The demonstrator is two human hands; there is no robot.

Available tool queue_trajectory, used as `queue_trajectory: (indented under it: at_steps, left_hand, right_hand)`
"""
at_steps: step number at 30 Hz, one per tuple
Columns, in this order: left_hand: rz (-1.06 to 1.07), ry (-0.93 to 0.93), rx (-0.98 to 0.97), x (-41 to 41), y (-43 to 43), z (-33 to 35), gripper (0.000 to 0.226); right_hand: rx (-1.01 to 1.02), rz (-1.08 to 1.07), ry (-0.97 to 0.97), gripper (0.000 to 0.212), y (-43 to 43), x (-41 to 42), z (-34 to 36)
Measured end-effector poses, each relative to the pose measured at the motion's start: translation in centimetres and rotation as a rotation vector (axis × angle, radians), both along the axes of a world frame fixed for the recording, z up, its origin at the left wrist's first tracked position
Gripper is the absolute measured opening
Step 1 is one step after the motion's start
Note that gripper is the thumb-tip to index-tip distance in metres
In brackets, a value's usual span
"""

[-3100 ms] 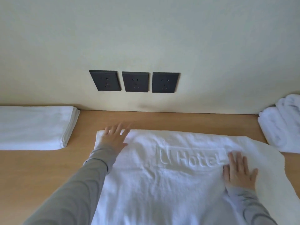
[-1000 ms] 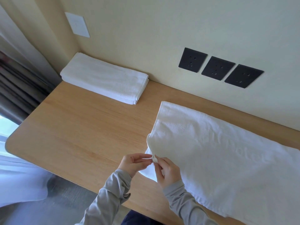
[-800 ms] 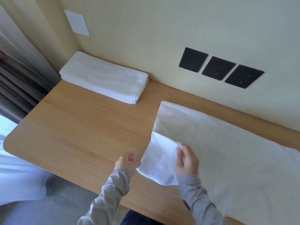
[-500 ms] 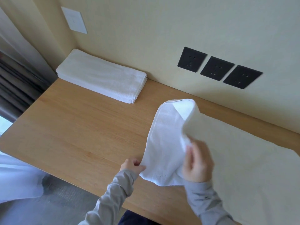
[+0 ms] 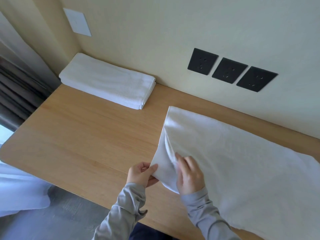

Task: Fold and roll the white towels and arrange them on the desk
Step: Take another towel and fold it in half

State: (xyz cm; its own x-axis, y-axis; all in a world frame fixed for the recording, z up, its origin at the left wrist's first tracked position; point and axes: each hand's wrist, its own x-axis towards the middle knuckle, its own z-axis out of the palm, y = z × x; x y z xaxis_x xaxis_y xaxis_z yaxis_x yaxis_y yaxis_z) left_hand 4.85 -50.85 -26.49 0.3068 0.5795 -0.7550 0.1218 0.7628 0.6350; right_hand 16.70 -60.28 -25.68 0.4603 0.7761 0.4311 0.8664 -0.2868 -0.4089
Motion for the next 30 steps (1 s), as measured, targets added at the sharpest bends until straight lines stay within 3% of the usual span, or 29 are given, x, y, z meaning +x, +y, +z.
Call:
queue_trajectory:
  at_steps: [2, 6, 13, 19, 24, 27, 30]
  left_hand:
    - [0.032, -0.052, -0.012, 0.4, -0.1, 0.6, 0.009]
    - [-0.013, -0.144, 0.042, 1.4, -0.6, 2.1, 0.007]
    - [-0.071, -0.04, 0.247, 0.8, -1.6, 3.2, 0.021]
    - [-0.248, 0.233, 0.595, 0.3, -2.0, 3.4, 0.02]
    - [-0.176, 0.151, 0.547, 0.4, -2.0, 3.6, 0.031]
    - [-0.133, 0.107, 0.497, 0.4, -2.2, 3.3, 0.016]
    - [-0.091, 0.076, 0.429, 0.3, -2.0, 2.9, 0.024]
  right_hand:
    - [0.037, -0.041, -0.029, 0.031, -0.5, 0.6, 0.5]
    - [-0.008, 0.104, -0.05, 0.026, -0.7, -1.2, 0.0]
    - [0.009, 0.094, 0.034, 0.044, -0.4, -2.2, -0.2]
    - [0.064, 0.051, 0.098, 0.059, 0.0, -2.3, 0.1]
    - [0.038, 0.057, 0.154, 0.052, 0.0, -2.8, -0.1]
    - [0.037, 0.053, 0.194, 0.047, 0.0, -2.9, 0.0]
    - [0.04, 0.087, 0.269, 0.029, 0.1, -3.0, 0.3]
